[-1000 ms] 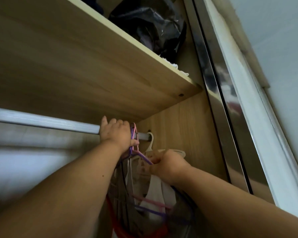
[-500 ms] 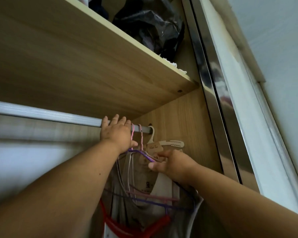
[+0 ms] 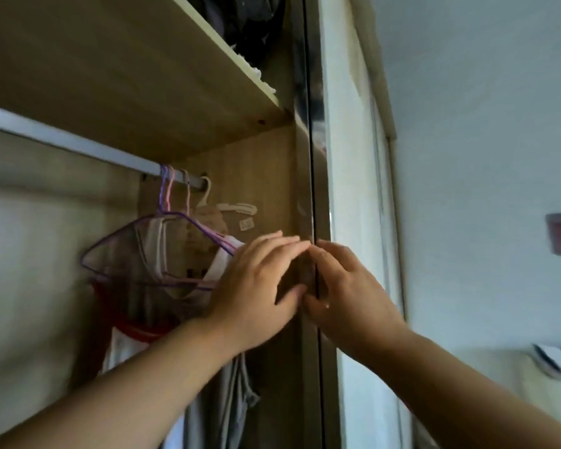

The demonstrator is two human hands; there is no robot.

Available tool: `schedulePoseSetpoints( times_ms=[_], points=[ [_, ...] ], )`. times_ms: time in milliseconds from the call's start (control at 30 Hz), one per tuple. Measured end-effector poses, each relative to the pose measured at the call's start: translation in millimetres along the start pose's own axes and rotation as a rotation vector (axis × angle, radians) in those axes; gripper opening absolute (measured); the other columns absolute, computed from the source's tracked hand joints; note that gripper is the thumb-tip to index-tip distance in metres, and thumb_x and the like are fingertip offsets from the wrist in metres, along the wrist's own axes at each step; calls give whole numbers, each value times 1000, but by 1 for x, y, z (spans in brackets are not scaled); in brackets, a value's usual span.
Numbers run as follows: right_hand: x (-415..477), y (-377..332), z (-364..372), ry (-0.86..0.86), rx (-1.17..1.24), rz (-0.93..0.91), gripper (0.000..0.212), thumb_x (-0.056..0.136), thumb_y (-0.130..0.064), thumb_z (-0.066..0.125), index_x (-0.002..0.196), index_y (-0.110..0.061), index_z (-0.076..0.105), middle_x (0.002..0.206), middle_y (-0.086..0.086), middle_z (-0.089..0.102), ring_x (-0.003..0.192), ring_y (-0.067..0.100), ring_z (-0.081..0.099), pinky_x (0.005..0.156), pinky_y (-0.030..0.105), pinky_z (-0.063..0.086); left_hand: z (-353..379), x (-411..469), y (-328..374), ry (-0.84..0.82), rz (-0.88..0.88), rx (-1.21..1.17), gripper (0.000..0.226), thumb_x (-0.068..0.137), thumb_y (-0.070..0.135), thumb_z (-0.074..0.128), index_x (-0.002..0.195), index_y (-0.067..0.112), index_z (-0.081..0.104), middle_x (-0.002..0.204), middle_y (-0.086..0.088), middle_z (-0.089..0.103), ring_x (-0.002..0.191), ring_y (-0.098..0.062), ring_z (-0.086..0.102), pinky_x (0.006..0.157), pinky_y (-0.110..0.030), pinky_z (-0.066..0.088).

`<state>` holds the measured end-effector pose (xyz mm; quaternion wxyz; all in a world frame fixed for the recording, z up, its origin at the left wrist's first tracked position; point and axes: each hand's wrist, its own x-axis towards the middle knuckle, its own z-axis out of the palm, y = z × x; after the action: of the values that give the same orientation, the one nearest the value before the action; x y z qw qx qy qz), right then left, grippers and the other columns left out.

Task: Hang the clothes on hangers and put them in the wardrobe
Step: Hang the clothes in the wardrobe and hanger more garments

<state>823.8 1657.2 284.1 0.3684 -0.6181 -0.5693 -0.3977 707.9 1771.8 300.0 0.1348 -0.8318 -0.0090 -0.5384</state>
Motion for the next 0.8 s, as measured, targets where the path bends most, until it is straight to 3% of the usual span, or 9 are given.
schedulePoseSetpoints(
  times_ms=[133, 233, 400, 567, 800],
  points=[
    [-95, 46, -53, -194, -229, 185, 70, 83, -38, 62, 144, -28, 30, 149, -1, 34, 134, 20, 37, 106, 32, 37, 63, -34, 99, -97, 20, -201, 61, 82, 41, 56, 139, 23, 42, 138, 3, 50, 131, -16, 42, 107, -28, 29],
    [-174, 82, -99, -333, -381, 328, 70, 81, -39, 63, 143, -30, 32, 152, -1, 28, 136, 22, 33, 106, 35, 35, 106, -58, 176, -238, 68, -297, 63, 84, 47, 51, 139, 19, 42, 140, -2, 48, 131, -20, 42, 109, -31, 29],
    [-330, 117, -209, -490, -569, 657, 63, 82, -38, 61, 140, -31, 39, 151, 0, 30, 135, 22, 33, 107, 36, 34, 167, -103, 338, -589, 151, -481, 70, 86, 50, 36, 149, 24, 22, 153, 0, 27, 141, -15, 19, 113, -34, 18],
    [-473, 98, -338, -595, -694, 1051, 64, 77, -38, 63, 137, -33, 43, 149, 1, 31, 130, 26, 40, 105, 37, 36, 180, -150, 508, -818, 272, -664, 72, 85, 47, 48, 149, 28, 19, 155, 5, 21, 142, -13, 16, 114, -41, 18],
    [-620, 12, -455, -516, -737, 1511, 60, 80, -38, 65, 136, -35, 44, 149, 1, 31, 131, 24, 40, 107, 36, 36, 146, -213, 680, -1057, 505, -865, 71, 87, 47, 49, 148, 30, 18, 155, 8, 18, 142, -14, 15, 114, -50, 16]
  ],
)
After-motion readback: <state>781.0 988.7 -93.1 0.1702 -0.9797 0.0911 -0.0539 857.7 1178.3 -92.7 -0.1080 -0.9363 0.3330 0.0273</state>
